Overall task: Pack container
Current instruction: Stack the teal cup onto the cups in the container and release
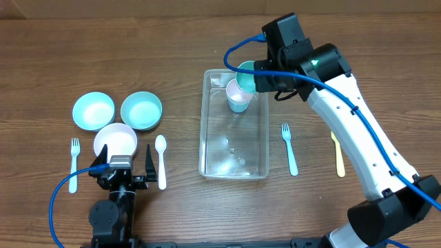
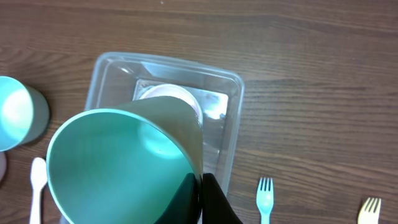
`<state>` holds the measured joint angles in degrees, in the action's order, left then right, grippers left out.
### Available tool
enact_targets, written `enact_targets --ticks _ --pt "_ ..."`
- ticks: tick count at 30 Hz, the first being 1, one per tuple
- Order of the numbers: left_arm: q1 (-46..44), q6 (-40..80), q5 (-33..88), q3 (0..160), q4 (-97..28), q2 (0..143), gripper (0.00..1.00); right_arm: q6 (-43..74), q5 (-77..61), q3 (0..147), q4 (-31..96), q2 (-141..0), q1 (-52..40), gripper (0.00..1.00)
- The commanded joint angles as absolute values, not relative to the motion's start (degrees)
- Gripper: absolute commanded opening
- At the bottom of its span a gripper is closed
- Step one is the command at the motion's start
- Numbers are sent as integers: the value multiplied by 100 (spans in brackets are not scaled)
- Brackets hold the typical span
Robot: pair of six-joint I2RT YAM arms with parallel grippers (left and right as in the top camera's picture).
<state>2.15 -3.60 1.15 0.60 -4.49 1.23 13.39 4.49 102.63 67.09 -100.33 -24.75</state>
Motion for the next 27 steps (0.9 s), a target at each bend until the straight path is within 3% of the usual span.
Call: enact_targets --ticks 1,20,21,22,23,26,27 --pt "261 -471 193 27 -429 69 100 1306 473 10226 6635 -10320 -2482 4" --pt "261 -471 196 27 -429 69 100 1304 333 10217 6431 -10969 -2519 4" --pt "261 -471 196 27 -429 69 100 1304 333 10217 6416 -10969 -2519 11" --pt "261 -471 196 27 -429 69 100 1304 333 10217 6392 -10969 -2519 32" --pt "261 -471 193 27 -429 69 100 1304 331 10217 6351 -10969 -2519 41" --pt "261 -471 196 27 -429 69 100 1304 329 10230 6278 -10965 -2519 64" --pt "261 -471 196 27 -429 69 100 1302 331 10256 6272 -10962 -2519 66"
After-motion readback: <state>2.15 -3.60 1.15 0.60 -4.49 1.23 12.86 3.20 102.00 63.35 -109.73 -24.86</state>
